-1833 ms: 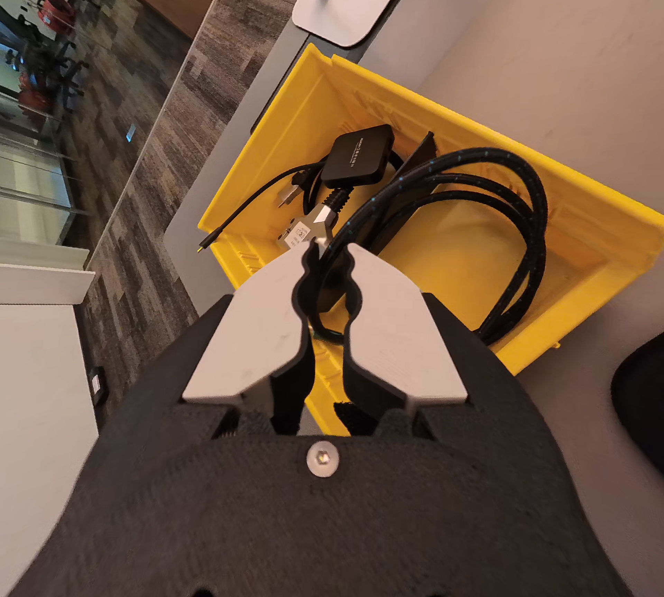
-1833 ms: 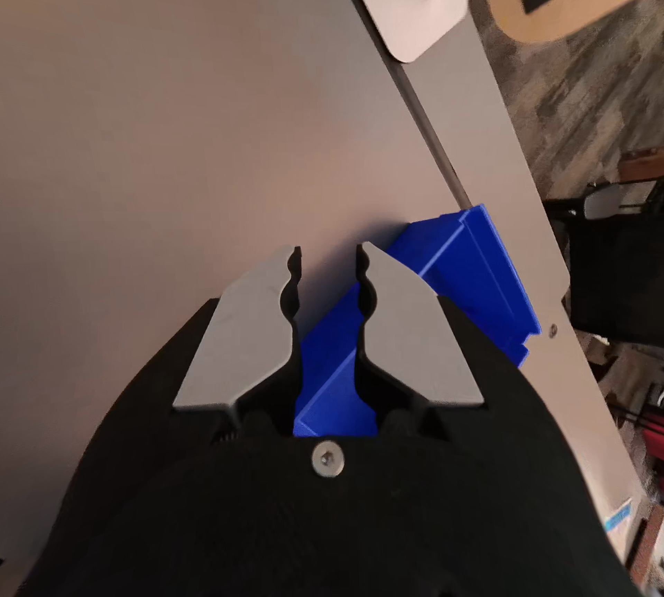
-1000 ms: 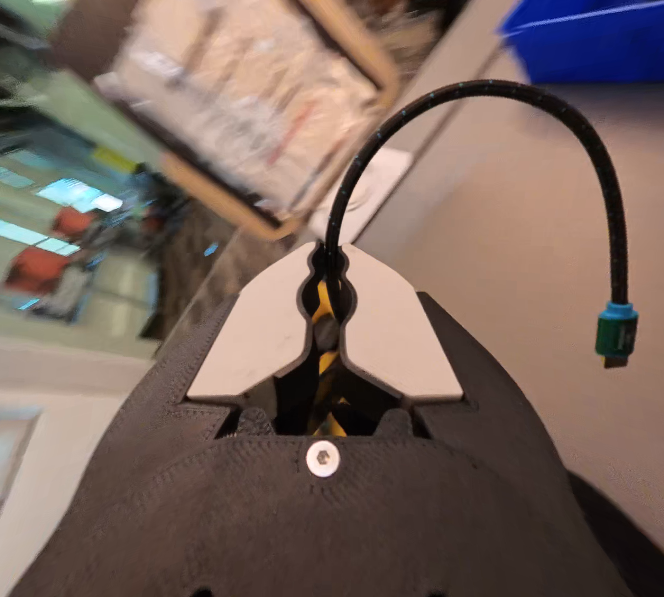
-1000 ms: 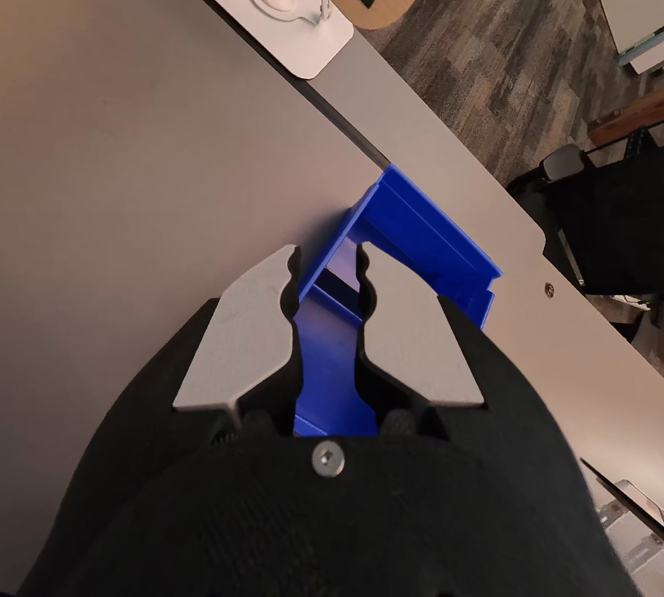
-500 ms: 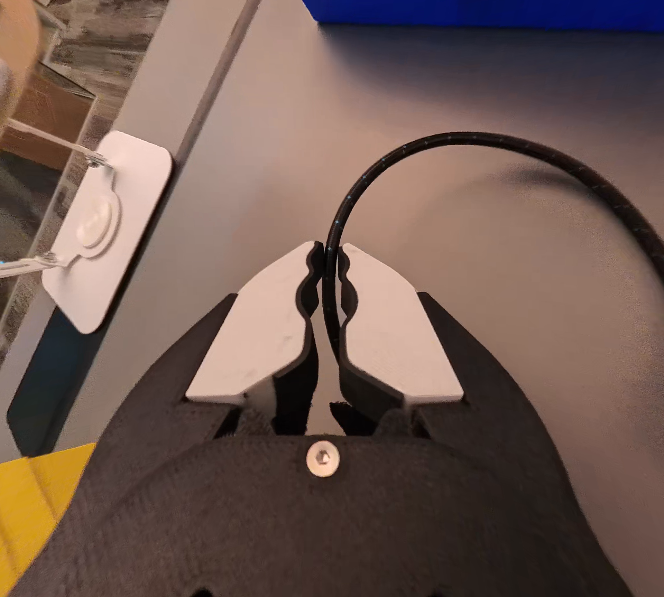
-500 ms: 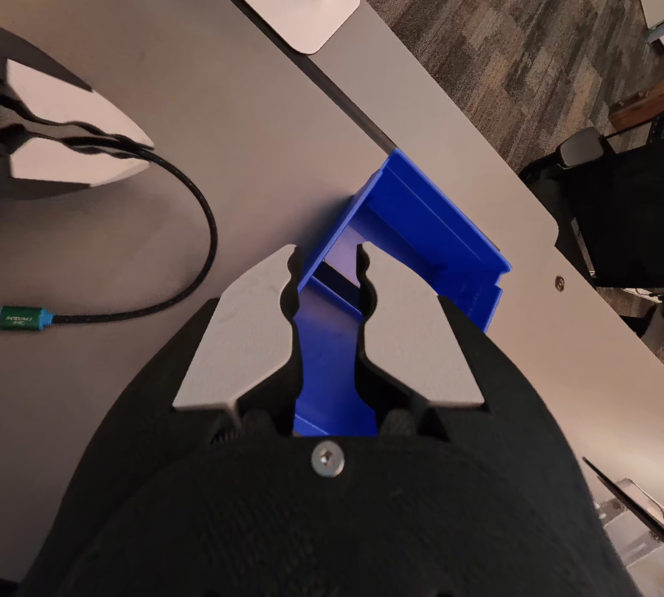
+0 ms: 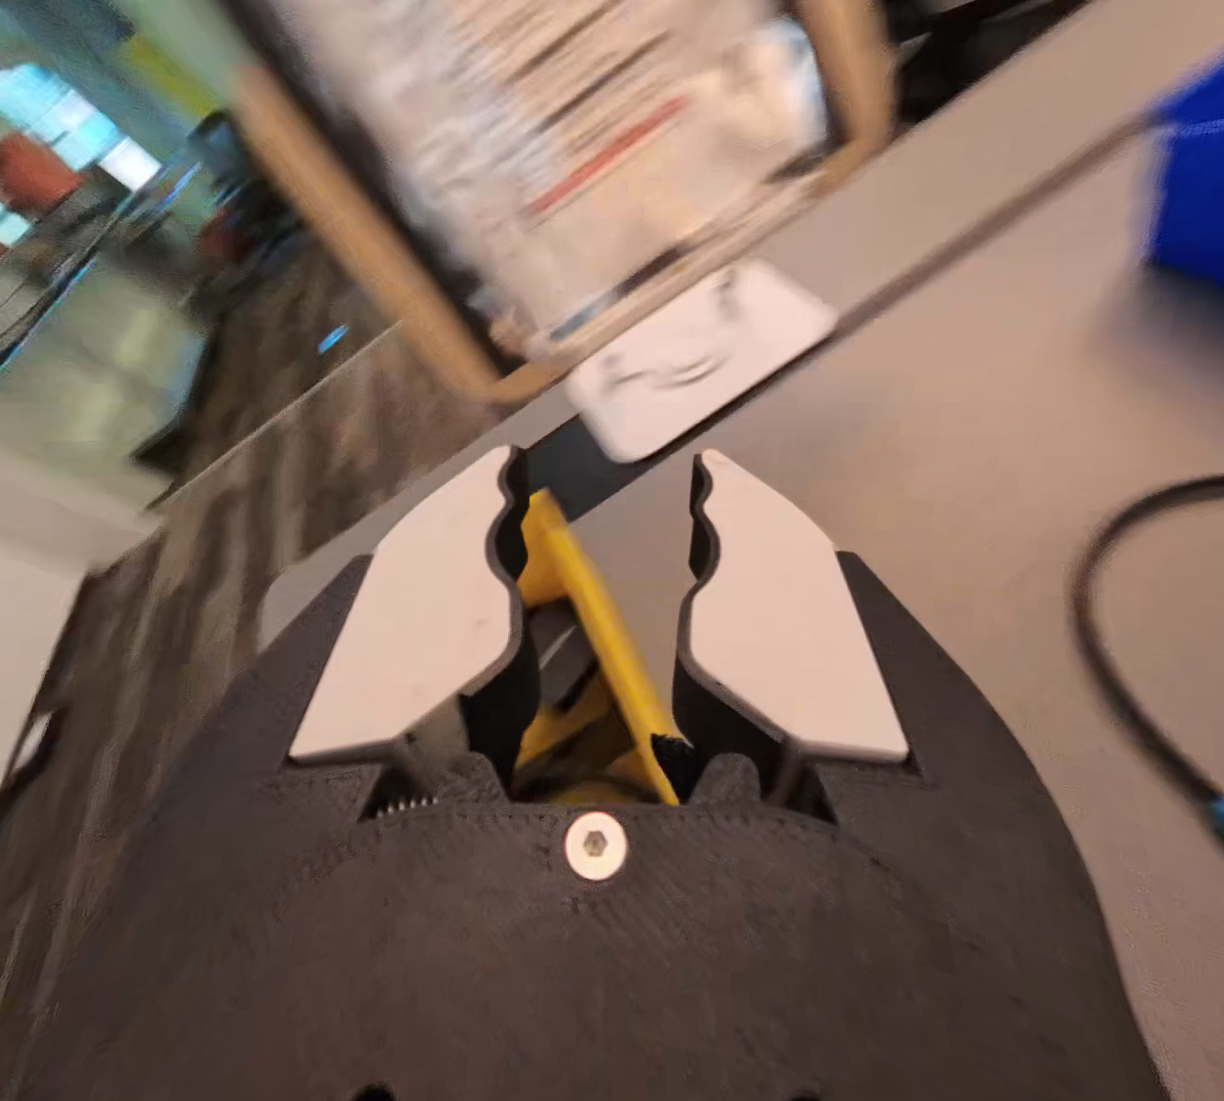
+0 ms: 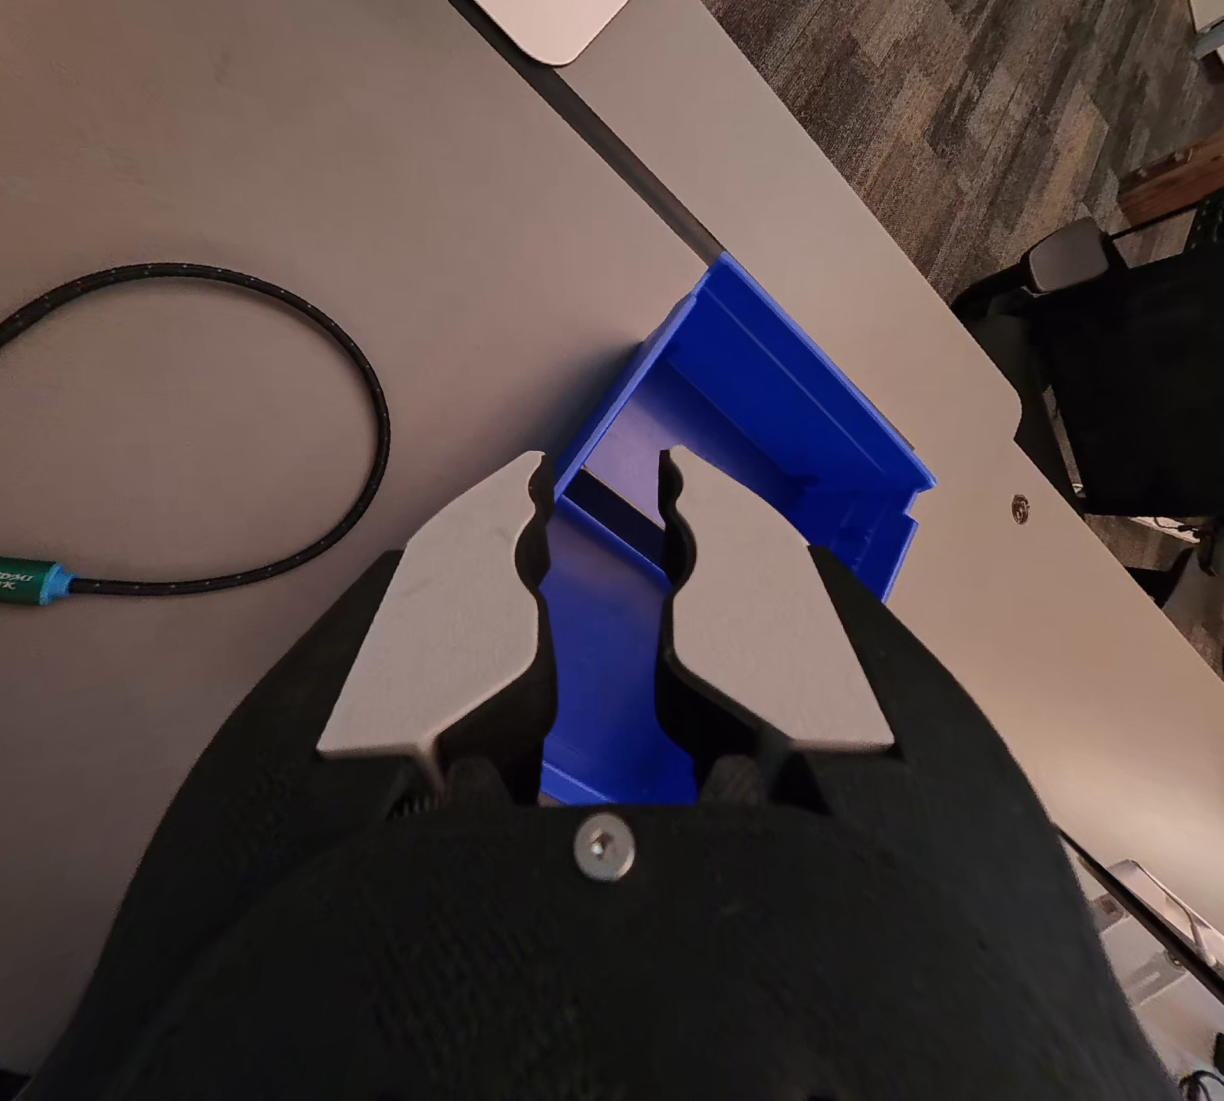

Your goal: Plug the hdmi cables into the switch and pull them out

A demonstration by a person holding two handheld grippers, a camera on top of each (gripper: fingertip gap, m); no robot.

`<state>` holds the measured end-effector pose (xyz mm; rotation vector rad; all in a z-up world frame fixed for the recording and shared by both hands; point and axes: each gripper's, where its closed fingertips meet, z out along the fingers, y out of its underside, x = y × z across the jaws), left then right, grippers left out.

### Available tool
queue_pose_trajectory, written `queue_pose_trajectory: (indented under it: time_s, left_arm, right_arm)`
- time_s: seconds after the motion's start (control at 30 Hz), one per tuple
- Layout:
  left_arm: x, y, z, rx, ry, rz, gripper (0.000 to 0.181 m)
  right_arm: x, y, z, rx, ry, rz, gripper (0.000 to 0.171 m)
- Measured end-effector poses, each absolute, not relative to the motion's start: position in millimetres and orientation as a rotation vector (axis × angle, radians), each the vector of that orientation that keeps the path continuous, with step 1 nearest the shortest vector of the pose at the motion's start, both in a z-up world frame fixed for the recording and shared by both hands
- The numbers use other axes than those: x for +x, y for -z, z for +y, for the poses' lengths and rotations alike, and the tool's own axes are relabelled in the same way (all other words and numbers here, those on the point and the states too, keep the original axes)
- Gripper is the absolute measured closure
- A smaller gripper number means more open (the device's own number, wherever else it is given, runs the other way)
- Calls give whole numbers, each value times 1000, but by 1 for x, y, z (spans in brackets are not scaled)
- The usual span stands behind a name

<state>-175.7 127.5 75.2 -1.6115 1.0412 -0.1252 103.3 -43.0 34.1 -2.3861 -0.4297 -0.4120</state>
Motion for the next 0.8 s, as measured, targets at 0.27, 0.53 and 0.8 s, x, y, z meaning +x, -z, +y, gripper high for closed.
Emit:
queue_pose_trajectory:
  time_s: [0.27, 0.53, 0.8]
  left_arm:
    - [-313, -14, 202, -1998, 70, 875, 134]
    - [-299, 57, 237, -2321, 310, 868, 138]
    - [-289, 79, 246, -2517, 480, 814, 147]
  right_arm:
    - [95, -23, -39, -2421, 426, -480, 139]
    - [92, -13, -36, -2456, 411, -498, 139]
    - [106, -6, -32, -2494, 413, -460, 140]
